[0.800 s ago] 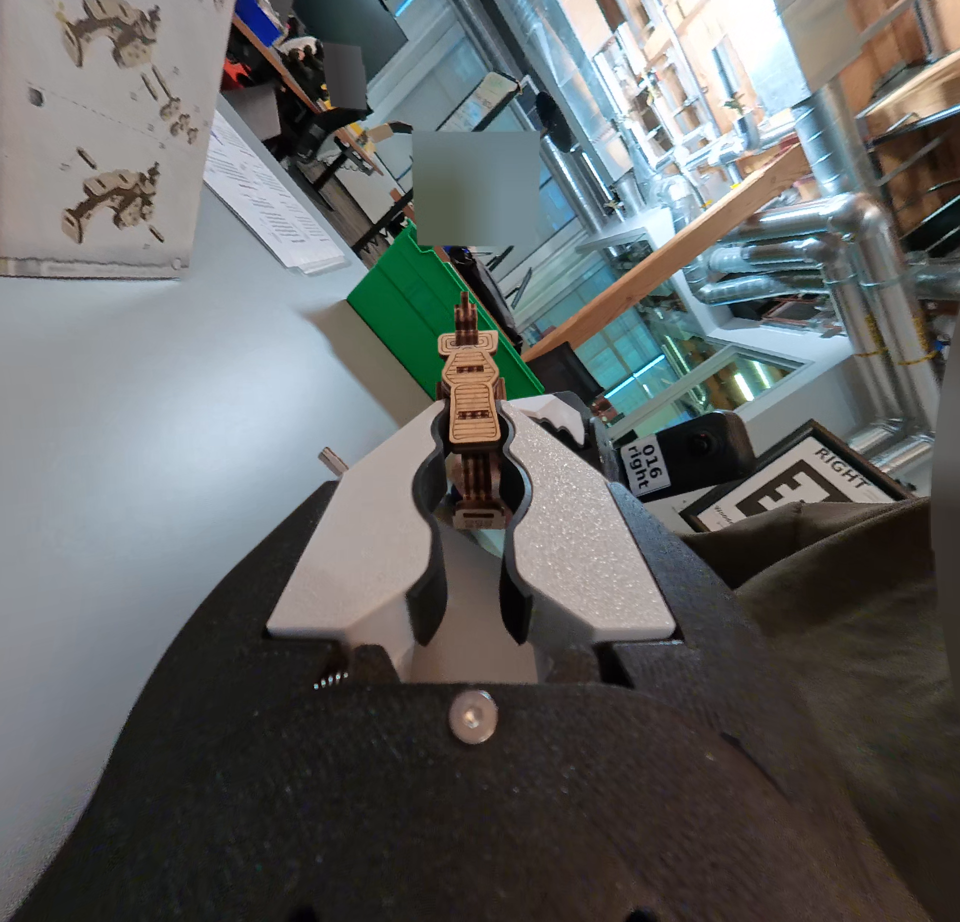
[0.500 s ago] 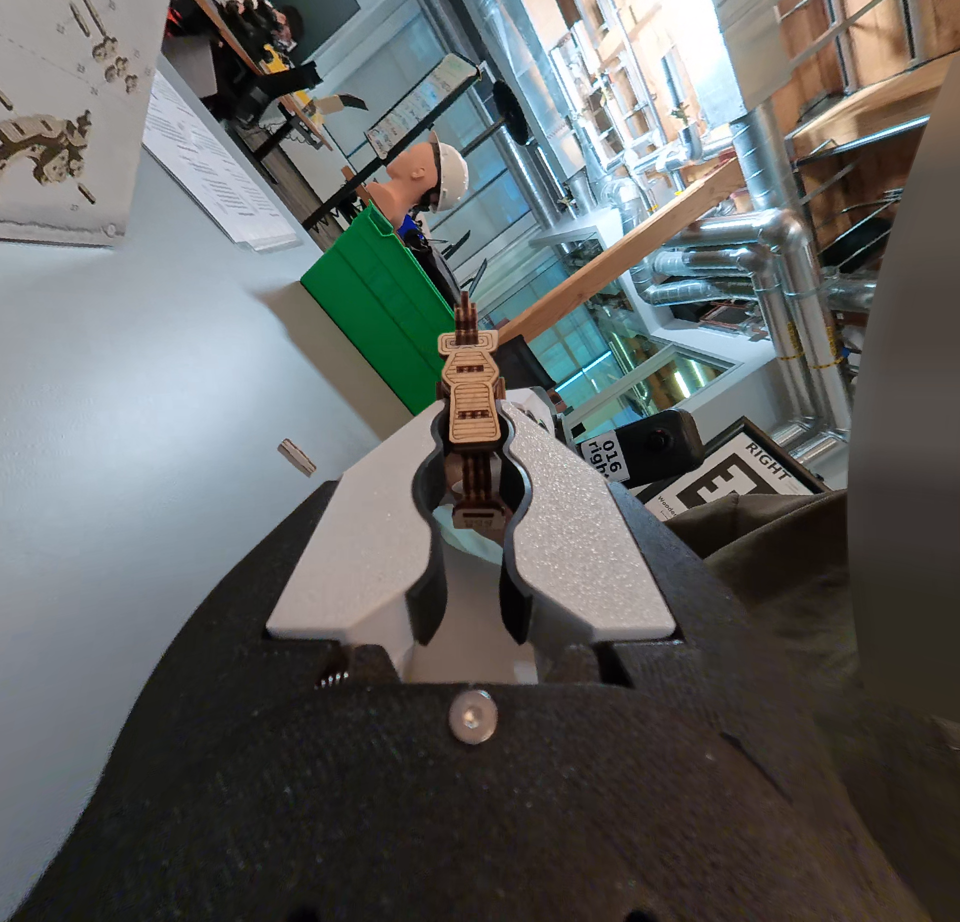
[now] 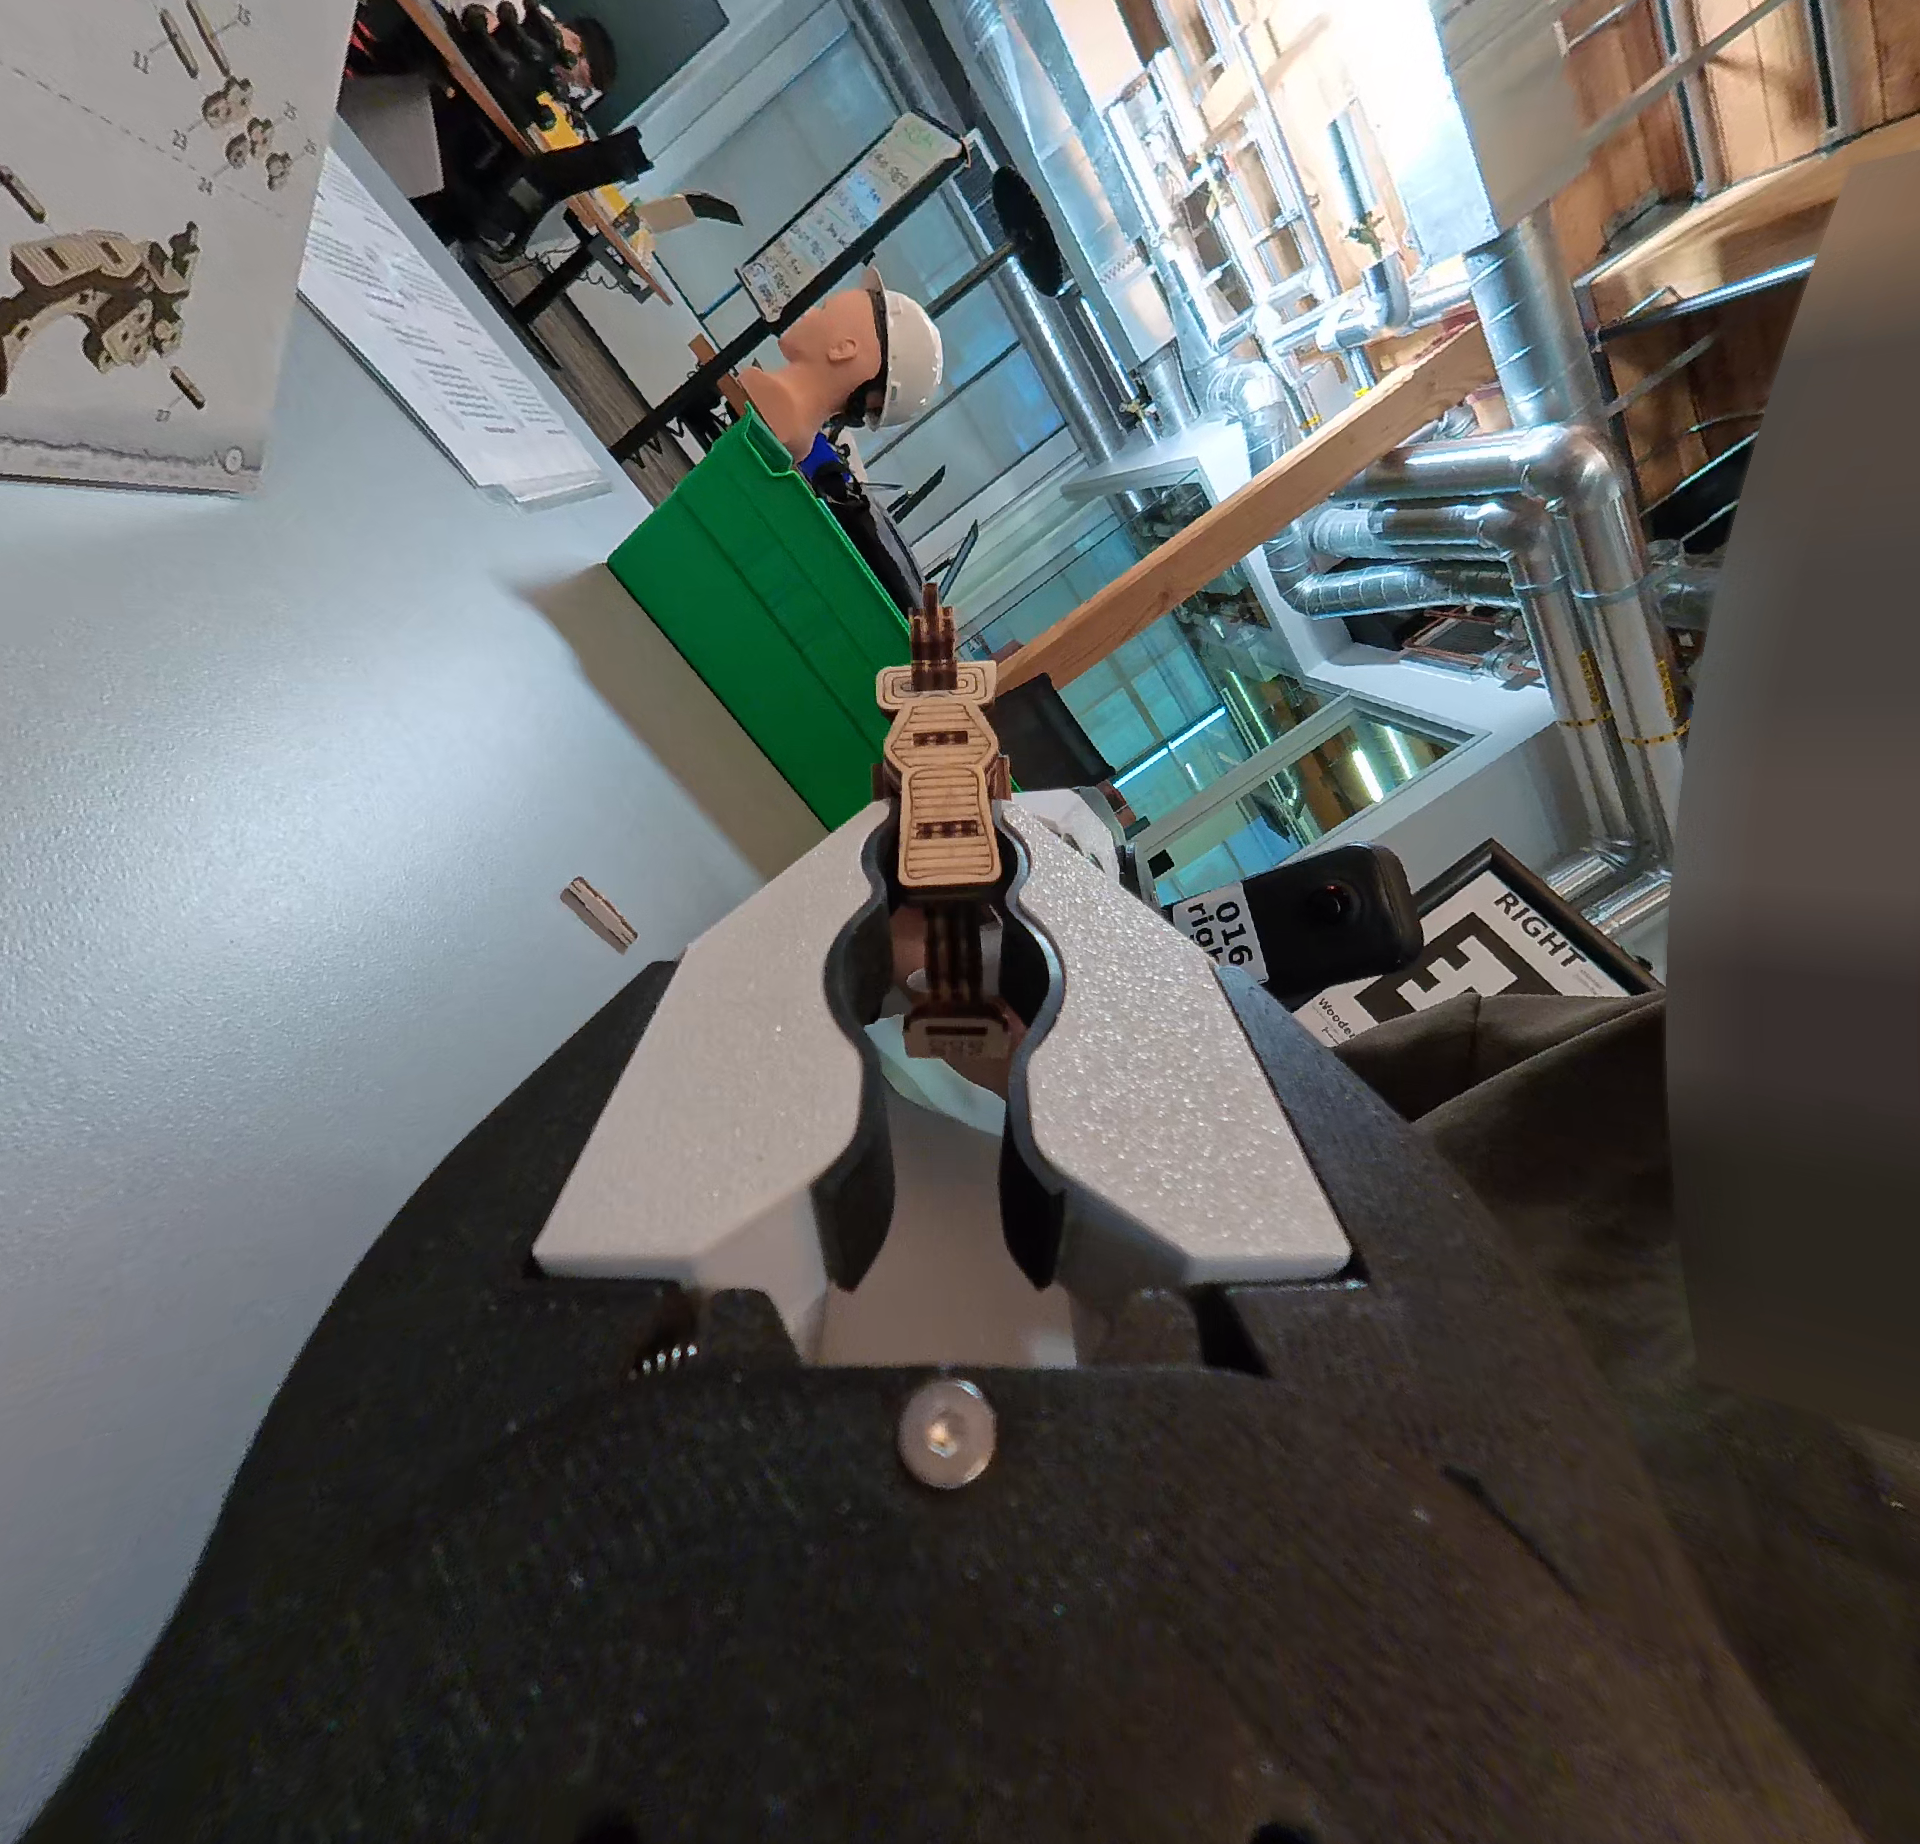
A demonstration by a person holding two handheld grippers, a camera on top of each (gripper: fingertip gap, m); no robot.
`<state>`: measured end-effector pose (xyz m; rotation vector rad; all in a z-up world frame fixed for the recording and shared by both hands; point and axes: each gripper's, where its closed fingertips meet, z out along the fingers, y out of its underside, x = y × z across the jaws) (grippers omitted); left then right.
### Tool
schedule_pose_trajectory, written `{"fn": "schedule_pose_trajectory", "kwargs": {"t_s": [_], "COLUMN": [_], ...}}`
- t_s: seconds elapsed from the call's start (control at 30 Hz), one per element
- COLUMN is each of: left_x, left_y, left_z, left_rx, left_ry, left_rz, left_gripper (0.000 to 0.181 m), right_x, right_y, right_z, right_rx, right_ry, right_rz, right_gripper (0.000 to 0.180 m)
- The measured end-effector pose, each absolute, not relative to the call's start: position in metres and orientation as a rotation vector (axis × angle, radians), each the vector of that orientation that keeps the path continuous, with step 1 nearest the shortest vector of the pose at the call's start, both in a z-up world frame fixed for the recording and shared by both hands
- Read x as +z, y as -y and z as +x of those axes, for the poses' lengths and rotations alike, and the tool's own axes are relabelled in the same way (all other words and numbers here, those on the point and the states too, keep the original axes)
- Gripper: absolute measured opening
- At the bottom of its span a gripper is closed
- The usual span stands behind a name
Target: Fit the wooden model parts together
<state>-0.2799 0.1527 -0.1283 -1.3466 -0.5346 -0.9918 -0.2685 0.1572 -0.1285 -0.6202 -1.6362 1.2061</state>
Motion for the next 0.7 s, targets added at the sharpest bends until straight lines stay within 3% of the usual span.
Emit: {"fn": "schedule_pose_trajectory", "kwargs": {"t_s": [0.7], "left_x": [-0.1295], "left_y": [-0.1534], "left_z": [-0.2814], "left_rx": [-0.974], "left_ry": [0.545], "left_rz": [-1.351], "left_gripper": [0.011], "right_x": [-0.1289], "right_y": [-0.1599], "right_z": [-0.2706], "right_rx": [1.206], "right_ry": [1.634], "right_rz": [-0.644], "right_gripper": [0.003]}}
